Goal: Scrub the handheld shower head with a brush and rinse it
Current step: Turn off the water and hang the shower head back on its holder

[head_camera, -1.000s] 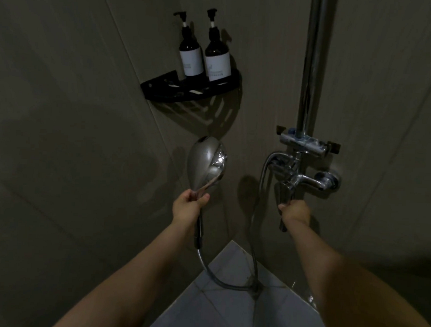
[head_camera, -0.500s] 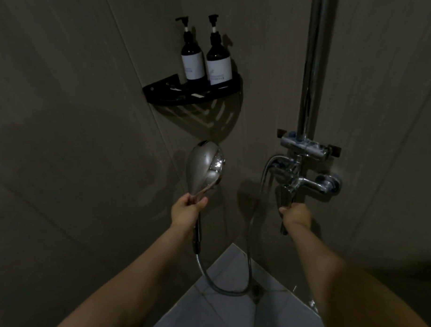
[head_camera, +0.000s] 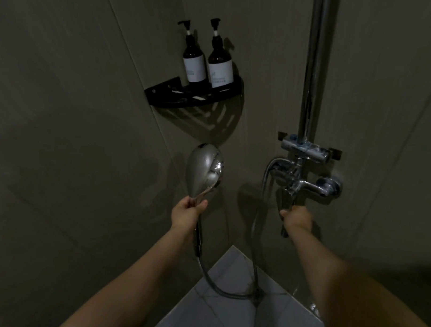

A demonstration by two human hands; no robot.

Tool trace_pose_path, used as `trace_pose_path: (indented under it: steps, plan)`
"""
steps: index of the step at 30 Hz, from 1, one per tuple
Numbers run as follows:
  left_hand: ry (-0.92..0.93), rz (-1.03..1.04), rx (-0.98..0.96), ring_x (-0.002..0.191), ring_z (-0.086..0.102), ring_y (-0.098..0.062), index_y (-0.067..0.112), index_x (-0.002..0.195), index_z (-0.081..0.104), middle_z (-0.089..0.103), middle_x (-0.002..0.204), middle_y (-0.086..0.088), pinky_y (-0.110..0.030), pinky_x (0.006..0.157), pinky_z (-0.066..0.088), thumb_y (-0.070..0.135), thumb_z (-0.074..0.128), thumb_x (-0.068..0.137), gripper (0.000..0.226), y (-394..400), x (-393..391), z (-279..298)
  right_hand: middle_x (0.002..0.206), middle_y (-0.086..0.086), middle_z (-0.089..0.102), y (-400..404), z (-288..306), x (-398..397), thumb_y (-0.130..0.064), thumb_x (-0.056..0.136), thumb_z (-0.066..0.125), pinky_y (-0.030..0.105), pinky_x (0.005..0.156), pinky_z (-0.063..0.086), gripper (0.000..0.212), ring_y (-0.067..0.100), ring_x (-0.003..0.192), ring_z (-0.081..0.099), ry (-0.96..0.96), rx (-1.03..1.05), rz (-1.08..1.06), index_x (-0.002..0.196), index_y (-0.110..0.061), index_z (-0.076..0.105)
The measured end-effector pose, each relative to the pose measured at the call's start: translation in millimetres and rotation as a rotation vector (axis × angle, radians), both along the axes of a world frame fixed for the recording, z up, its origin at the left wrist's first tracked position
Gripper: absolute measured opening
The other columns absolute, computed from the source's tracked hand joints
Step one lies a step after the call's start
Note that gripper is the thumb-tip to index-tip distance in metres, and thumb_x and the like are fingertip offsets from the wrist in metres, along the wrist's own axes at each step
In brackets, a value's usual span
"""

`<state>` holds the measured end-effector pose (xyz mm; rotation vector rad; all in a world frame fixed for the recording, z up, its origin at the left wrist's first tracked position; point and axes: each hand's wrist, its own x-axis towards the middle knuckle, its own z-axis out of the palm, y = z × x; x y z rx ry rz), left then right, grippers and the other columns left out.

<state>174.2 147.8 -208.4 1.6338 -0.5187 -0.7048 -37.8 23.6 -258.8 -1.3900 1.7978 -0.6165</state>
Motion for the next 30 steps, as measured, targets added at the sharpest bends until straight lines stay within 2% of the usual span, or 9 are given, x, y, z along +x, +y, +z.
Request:
trace_pose_path:
  steps: [8,12,18,23,27,30]
  plan:
    - [-0.018,-0.012,0.013,0.078,0.050,-0.020,0.011,0.070,0.053,0.055,0.079,-0.013,-0.032,0.074,0.041,0.009,0.070,0.079,0.019,-1.0,1.2,3.1,0.112,0.029,0.064,-0.3,0.3,-0.2,-0.011,0.086,0.061,0.039,0.089,0.047,0.028,0.039,0.109,0.059,0.010,-0.003,0.015,0.105,0.008,0.066]
    - [-0.018,-0.019,0.013,0.077,0.051,-0.020,0.012,0.066,0.051,0.055,0.078,-0.013,-0.033,0.076,0.043,0.009,0.071,0.078,0.023,-2.8,2.1,2.5,0.112,0.029,0.064,-1.4,-0.6,-0.8,-0.012,0.085,0.062,0.039,0.088,0.048,0.029,0.040,0.108,0.060,0.014,0.001,0.023,0.106,0.008,0.066]
    - [-0.008,-0.039,0.003,0.079,0.050,-0.020,0.007,0.078,0.056,0.054,0.080,-0.012,-0.033,0.077,0.042,0.009,0.072,0.077,0.016,-4.3,-0.8,3.0,0.111,0.029,0.064,-1.7,0.5,-2.0,-0.013,0.085,0.062,0.039,0.088,0.048,0.029,0.039,0.107,0.060,0.040,-0.006,0.054,0.105,0.009,0.065]
    - [-0.013,-0.037,0.008,0.077,0.050,-0.021,0.010,0.072,0.054,0.054,0.078,-0.013,-0.034,0.076,0.043,0.011,0.072,0.077,0.019,-5.5,-1.4,2.6,0.112,0.028,0.064,-2.7,2.8,-3.5,-0.013,0.085,0.063,0.038,0.088,0.048,0.030,0.038,0.109,0.060,0.055,0.006,0.074,0.106,0.008,0.065]
    - [-0.011,-0.023,0.000,0.071,0.051,-0.018,0.011,0.065,0.051,0.054,0.070,-0.008,-0.028,0.067,0.044,0.007,0.070,0.079,0.024,-5.9,-4.6,5.9,0.113,0.028,0.064,-4.1,3.8,-6.5,-0.012,0.084,0.064,0.038,0.089,0.048,0.029,0.037,0.109,0.060,0.051,0.004,0.095,0.106,0.008,0.065]
    - [-0.011,-0.023,-0.015,0.072,0.049,-0.017,0.010,0.067,0.051,0.053,0.071,-0.008,-0.025,0.064,0.041,0.005,0.069,0.079,0.022,-5.1,-7.3,7.6,0.113,0.027,0.064,-4.5,5.7,-8.0,-0.012,0.084,0.063,0.036,0.088,0.048,0.028,0.037,0.109,0.060,0.072,0.005,0.109,0.106,0.007,0.065]
